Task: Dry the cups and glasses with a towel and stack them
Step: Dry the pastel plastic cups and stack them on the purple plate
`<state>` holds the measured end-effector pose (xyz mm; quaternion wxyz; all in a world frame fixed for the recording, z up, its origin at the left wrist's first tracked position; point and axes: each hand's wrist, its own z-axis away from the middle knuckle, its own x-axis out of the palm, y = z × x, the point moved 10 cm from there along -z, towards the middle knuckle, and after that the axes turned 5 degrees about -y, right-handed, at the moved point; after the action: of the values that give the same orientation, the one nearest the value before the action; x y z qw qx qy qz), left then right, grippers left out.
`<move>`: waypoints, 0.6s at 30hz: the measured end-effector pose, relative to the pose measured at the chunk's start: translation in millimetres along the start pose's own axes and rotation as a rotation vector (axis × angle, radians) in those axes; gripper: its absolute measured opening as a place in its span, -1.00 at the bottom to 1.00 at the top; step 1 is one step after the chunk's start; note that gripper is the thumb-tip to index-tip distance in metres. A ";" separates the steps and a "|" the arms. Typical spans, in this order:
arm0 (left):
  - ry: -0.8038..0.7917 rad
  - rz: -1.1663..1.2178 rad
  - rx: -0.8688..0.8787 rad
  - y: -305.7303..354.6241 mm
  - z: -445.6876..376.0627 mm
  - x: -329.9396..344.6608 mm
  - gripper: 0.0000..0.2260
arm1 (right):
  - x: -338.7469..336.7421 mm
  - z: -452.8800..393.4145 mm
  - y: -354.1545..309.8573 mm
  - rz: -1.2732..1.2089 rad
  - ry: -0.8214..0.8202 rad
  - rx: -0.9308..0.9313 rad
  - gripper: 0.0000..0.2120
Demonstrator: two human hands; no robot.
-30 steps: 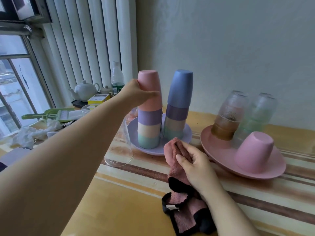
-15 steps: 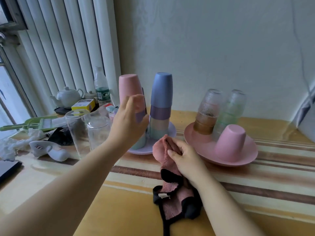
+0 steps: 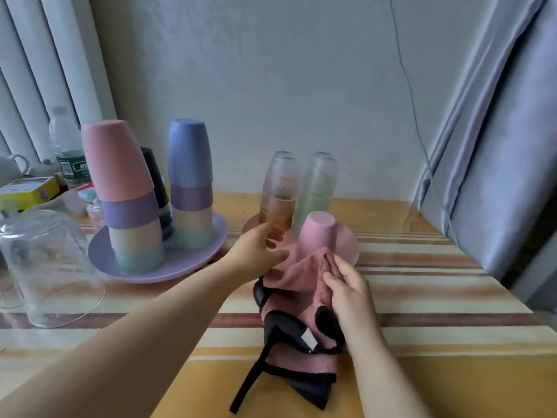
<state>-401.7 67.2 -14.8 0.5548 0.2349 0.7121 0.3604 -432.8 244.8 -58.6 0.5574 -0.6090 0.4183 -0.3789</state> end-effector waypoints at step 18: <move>-0.002 0.328 0.069 36.4 -28.5 15.9 -0.39 | -21.4 -10.1 18.3 -0.193 0.038 0.110 -0.63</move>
<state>-435.7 94.6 7.1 0.4809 0.3673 0.6756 0.4212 -451.5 260.6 -75.8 0.5430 -0.6074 0.3468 -0.4647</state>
